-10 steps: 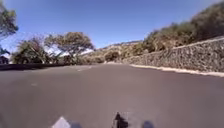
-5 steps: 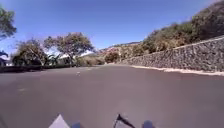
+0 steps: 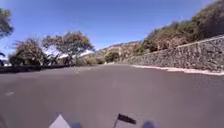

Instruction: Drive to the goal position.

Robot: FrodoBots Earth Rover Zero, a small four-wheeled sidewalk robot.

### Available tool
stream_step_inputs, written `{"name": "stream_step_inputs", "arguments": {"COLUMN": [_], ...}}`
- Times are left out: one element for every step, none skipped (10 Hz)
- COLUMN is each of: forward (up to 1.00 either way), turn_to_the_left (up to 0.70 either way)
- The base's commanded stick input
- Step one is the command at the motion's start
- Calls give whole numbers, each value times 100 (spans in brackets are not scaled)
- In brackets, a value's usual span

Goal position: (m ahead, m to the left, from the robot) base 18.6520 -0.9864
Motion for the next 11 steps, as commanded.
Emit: {"name": "stream_step_inputs", "arguments": {"forward": [85,85,30,30,30,30,30,37,64,91,100], "turn_to_the_left": [0,0,0,0,0,0,0,0,0,0,0]}}
